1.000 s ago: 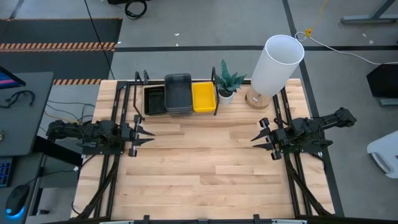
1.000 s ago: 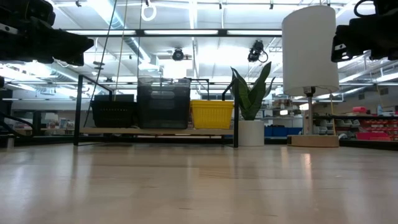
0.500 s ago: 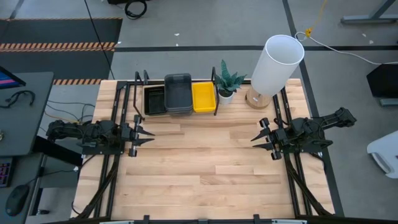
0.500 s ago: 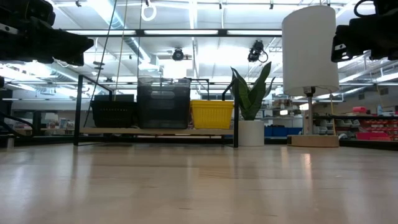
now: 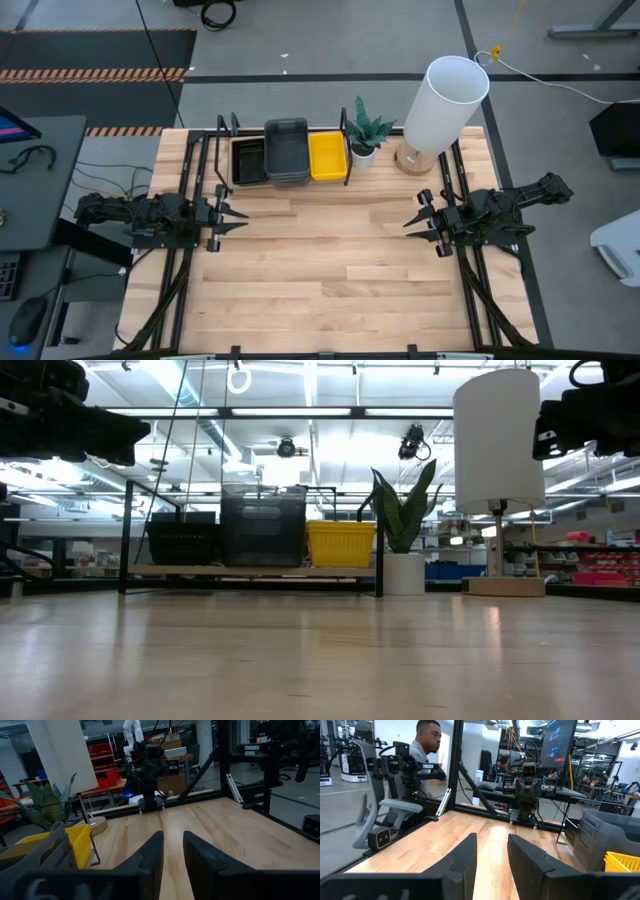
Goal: Stack baskets on shelf by color
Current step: Return to Home Position
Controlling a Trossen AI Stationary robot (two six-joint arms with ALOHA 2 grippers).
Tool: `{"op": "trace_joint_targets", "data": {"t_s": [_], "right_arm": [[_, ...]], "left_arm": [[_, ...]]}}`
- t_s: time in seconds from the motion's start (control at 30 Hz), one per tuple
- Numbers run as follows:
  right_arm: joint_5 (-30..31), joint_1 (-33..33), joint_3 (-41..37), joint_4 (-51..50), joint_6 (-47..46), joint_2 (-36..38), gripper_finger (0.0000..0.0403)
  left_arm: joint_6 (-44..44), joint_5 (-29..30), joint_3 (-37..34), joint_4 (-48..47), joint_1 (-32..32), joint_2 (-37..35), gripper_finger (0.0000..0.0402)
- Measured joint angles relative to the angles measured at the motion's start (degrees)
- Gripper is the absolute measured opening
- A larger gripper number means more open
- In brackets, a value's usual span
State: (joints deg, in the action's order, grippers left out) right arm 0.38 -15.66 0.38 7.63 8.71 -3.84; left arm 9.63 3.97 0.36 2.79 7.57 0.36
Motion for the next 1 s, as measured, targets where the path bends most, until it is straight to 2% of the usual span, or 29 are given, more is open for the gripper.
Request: {"op": "trace_joint_targets", "data": {"t_s": [1.0], "right_arm": [[0.0, 0.0, 0.0, 0.0, 0.0, 0.0, 0.0114]], "left_arm": [[0.0, 0.0, 0.0, 0.0, 0.0, 0.0, 0.0088]]}}
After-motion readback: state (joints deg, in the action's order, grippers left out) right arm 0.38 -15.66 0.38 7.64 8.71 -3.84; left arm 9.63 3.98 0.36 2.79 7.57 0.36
